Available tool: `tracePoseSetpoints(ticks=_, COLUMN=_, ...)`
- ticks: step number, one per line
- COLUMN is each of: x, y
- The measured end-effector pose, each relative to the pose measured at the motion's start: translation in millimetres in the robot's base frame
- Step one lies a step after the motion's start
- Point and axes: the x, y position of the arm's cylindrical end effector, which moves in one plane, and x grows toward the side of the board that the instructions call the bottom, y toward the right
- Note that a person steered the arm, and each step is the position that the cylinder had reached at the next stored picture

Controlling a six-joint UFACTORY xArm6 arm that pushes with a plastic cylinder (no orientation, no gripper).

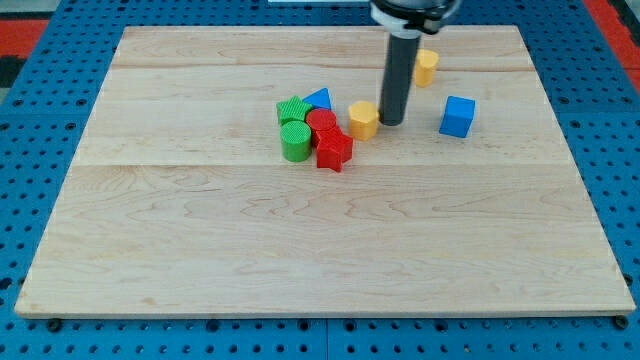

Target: Push the blue cube towards the yellow hexagon

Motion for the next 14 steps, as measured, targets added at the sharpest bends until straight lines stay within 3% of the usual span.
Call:
tracePoseSetpoints(ticks=2, x=16, y=9)
tracePoseSetpoints(ticks=3, x=54, y=36)
tracePoseSetpoints(ticks=5, x=31, y=194)
tracePoseSetpoints(ticks=6, x=-26, y=188)
tracePoseSetpoints(ticks=9, x=1, y=83)
tracePoseSetpoints(ticks=11, x=41, y=72)
tracePoseSetpoints(ticks=13, x=40, y=73)
tracePoseSetpoints(ticks=14, x=18, y=66)
